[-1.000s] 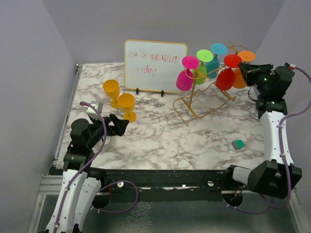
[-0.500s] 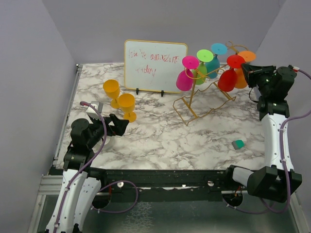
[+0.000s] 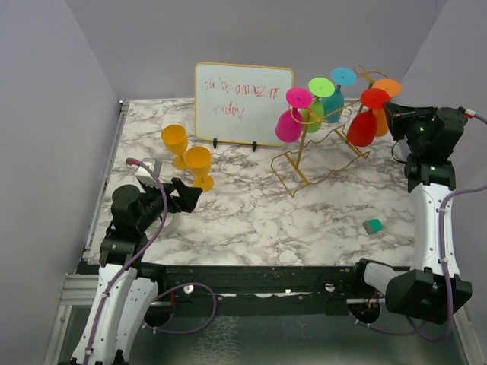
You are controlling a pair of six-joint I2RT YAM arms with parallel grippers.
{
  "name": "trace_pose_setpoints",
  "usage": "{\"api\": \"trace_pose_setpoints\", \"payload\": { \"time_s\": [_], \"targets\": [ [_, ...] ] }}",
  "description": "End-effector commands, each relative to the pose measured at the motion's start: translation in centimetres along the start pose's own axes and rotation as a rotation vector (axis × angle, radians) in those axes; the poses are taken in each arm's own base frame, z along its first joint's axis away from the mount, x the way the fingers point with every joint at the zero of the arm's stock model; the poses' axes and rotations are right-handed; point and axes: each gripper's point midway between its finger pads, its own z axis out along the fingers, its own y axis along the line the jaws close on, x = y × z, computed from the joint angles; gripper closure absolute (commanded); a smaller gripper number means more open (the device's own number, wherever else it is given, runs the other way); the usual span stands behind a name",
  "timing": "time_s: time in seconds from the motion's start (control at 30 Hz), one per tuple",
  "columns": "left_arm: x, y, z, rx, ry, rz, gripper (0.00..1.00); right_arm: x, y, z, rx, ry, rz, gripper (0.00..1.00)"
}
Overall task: Take the wine glass off the wine glass rack
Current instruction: Pick up the wine glass from the wine rack.
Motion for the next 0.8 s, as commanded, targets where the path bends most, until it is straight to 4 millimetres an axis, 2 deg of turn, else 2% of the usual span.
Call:
{"api": "trace_pose_setpoints", "payload": {
  "time_s": [0.0,0.2,0.37,0.77],
  "targets": [
    [-0.4,0.3,0.1,-0.018,-0.016,-0.002,0.01,-1.6,0.7,-1.0,0.020,-0.078,-0.012,0.99],
    [-0.4,0.4,0.1,-0.018,-0.016,-0.003,0.01,-0.8,0.7,-1.2,0.001,-0.041,0.005,0.99],
    [-0.6,0.3,-0.1,-0.016,-0.025,0.000,0.01,0.6,1.6,-1.7,-0.051,0.033,0.014,0.99],
    [-0.6,0.3,0.0,-0.012,-0.019,-0.003,0.01,0.9,1.9,-5.7,-0.052,0.014,-0.066,0.99]
  ]
}}
